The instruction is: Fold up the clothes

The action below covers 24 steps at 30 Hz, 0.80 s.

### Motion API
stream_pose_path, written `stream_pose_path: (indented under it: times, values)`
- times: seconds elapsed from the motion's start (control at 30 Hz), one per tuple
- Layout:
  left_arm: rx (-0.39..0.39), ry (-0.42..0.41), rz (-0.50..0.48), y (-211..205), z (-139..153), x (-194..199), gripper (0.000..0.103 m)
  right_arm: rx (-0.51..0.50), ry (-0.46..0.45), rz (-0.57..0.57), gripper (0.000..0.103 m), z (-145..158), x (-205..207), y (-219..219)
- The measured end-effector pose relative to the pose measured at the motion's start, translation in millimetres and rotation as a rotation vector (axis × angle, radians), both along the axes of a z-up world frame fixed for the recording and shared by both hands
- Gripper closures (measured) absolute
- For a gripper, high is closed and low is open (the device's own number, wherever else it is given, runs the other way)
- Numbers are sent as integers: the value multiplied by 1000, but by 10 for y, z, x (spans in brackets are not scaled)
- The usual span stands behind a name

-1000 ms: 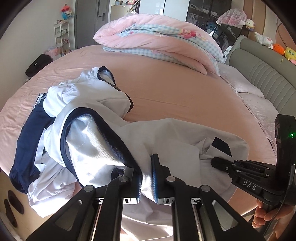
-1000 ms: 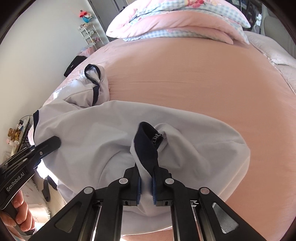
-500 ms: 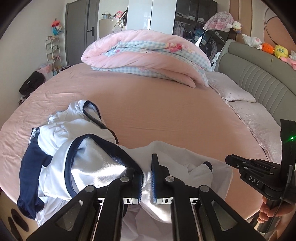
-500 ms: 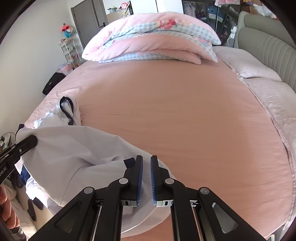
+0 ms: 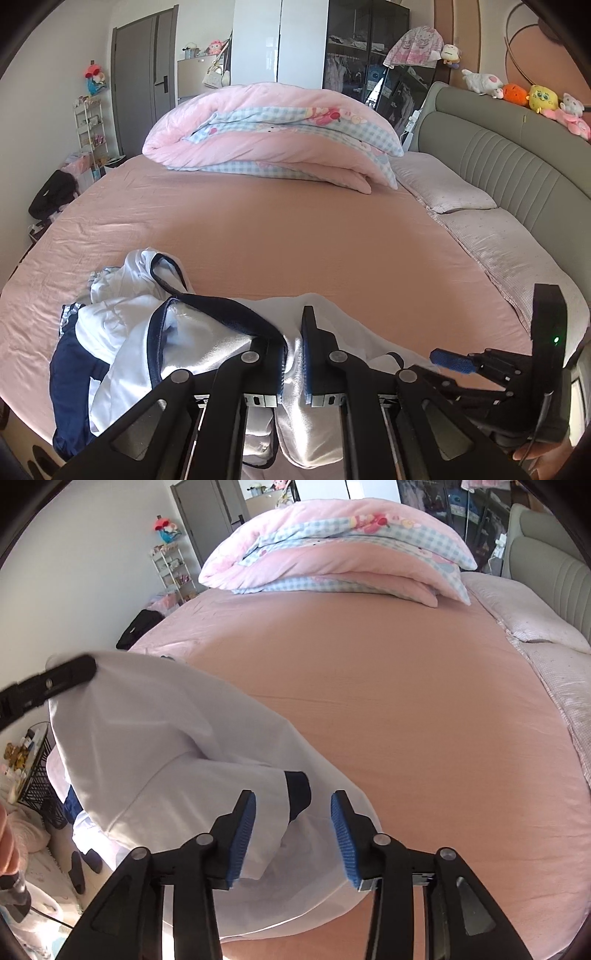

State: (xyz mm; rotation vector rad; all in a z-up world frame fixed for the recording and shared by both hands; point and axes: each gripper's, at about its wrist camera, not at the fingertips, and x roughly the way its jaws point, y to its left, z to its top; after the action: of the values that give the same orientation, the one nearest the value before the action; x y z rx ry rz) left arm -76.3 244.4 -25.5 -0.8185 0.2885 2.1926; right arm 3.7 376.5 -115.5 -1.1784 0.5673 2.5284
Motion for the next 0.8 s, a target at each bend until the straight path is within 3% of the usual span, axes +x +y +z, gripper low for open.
stream_pose_path:
  times: [0.13,0.23,0.43,0.57,0.77,0.8]
  values:
    - [6,44,-22,43,159,77,97,-63,-6,18,42,-119,-53,-57]
    - [23,56,-20,59,267,94,97,-61,35,31,41,-100,5,-120]
    - [19,80,-47,128,453,120,97,165,43,102,33,-29,110,-436]
    - [12,108,-66,177,587,186,97,206,2,84,33,-152,84,-505]
    - [8,159,-88,218,823,266,97,262,22,75,33,-231,128,-643]
    - [11,161,-89,225,863,269,97,306,23,77,33,-232,133,-695]
